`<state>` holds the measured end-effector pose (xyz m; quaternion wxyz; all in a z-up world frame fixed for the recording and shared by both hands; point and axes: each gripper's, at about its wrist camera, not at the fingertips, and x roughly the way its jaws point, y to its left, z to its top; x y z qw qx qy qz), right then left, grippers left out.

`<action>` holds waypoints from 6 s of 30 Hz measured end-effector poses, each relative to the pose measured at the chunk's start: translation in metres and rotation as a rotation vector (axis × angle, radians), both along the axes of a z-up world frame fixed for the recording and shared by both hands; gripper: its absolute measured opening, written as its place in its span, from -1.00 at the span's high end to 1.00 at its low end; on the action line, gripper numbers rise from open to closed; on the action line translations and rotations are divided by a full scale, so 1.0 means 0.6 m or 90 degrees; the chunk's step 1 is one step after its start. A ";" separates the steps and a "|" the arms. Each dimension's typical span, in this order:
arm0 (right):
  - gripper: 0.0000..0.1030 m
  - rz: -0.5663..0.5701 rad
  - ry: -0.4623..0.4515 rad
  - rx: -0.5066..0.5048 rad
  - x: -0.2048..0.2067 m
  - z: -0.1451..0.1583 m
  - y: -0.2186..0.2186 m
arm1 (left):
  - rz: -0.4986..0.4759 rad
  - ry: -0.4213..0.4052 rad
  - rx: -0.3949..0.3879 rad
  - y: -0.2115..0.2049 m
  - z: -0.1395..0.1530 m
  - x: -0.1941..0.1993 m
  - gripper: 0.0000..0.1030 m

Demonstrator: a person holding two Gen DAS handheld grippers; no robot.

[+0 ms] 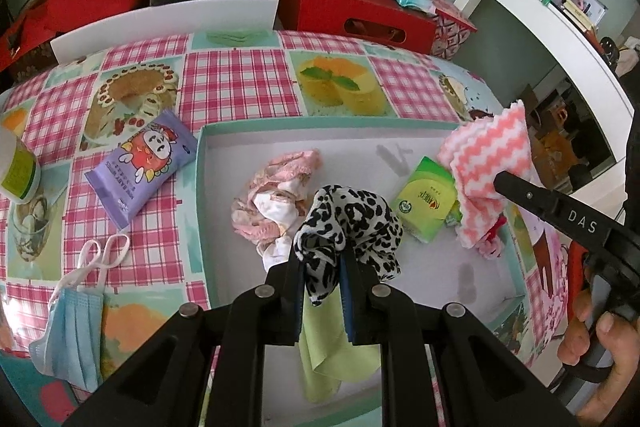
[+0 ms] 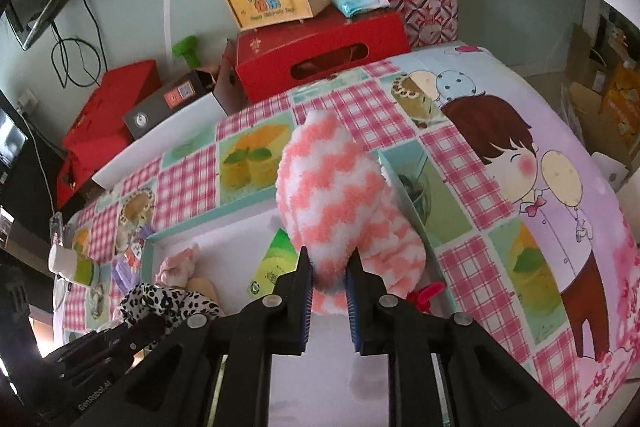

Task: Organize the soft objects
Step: 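Lower the scrunchie into the tray and open the left gripper while the right gripper releases the zigzag towel, then move both grippers back from the tray toward the remaining items, then grasp the blue face mask with the left gripper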

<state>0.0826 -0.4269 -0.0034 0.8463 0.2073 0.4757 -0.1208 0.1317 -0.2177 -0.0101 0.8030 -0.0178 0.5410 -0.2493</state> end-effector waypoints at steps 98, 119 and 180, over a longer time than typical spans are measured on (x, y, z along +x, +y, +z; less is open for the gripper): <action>-1.00 0.028 0.113 -0.116 0.040 -0.002 0.061 | 0.123 -0.002 0.067 0.099 0.008 0.048 -0.89; -1.00 0.193 0.098 -0.121 0.083 -0.004 0.223 | 0.264 0.022 0.103 0.261 0.005 0.080 -0.89; -1.00 0.246 0.050 -0.090 0.120 -0.012 0.312 | 0.202 0.045 0.074 0.293 -0.044 0.102 0.77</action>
